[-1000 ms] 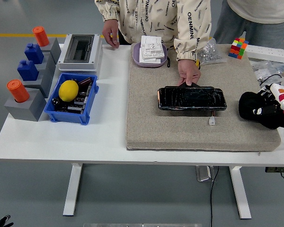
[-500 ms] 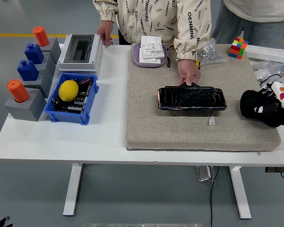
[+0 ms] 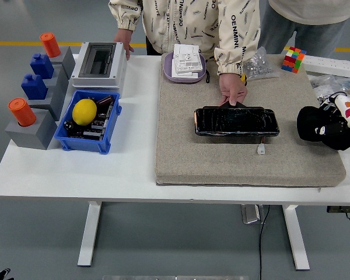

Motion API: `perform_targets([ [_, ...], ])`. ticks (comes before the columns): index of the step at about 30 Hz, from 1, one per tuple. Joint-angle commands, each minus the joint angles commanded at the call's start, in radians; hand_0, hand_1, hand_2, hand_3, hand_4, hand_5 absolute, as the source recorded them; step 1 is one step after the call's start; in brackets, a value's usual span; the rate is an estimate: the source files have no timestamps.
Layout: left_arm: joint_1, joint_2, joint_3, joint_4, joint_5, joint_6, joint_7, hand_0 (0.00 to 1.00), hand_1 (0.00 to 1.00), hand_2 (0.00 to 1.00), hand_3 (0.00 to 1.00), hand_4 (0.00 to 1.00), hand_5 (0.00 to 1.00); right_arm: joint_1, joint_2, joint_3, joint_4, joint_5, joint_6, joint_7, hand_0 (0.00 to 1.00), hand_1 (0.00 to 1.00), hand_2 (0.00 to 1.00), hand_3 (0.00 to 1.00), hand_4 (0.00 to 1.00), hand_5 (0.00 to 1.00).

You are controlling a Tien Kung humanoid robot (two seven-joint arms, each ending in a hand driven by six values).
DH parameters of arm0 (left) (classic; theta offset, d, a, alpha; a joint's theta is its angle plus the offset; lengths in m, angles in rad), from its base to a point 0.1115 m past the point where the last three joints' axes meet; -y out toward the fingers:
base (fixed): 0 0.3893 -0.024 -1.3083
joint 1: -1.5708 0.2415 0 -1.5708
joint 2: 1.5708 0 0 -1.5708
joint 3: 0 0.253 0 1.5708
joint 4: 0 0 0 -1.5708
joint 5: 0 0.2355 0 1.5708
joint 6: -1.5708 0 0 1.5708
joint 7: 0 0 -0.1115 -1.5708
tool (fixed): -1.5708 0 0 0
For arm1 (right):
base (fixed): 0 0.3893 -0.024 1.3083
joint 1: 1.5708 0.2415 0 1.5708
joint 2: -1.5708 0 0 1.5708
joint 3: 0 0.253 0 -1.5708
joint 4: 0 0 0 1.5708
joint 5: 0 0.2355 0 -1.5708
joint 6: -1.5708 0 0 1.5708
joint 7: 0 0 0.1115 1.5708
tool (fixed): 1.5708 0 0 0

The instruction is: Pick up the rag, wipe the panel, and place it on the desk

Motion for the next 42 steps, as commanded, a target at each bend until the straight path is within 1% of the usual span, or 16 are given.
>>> perform_targets([
  [2,0.000,0.001,0.000,0.000,0.000,0.000,0.000,0.724,0.716,0.767,0.625,0.692,0.581,0.008,0.002,-0.004,0.001,-0.001,0.001,-0.002,0.315,0.422,0.461,0.440,0.922,0.057],
  [15,0.001,0.004,-0.003,0.000,0.002,-0.001,-0.001,0.726,0.716,0.766,0.626,0.691,0.580,0.062,0.007,-0.068,0.010,0.001,0.008,-0.013,0.316,0.422,0.461,0.441,0.930,0.054],
  [21,0.004,0.006,-0.005,0.000,0.004,-0.001,-0.002,0.726,0.716,0.767,0.625,0.691,0.580,0.070,0.008,-0.102,0.029,0.003,0.014,-0.020,0.314,0.422,0.462,0.443,0.932,0.053],
  [28,0.005,0.006,-0.006,0.000,0.006,-0.003,-0.003,0.726,0.716,0.766,0.625,0.691,0.575,0.071,0.020,-0.130,0.049,0.009,0.018,-0.027,0.312,0.422,0.462,0.444,0.933,0.054],
  [42,0.007,0.008,-0.008,0.000,0.007,-0.003,-0.004,0.725,0.716,0.766,0.625,0.692,0.579,0.111,0.000,-0.184,0.056,0.008,0.030,-0.036,0.310,0.422,0.462,0.444,0.935,0.058],
])
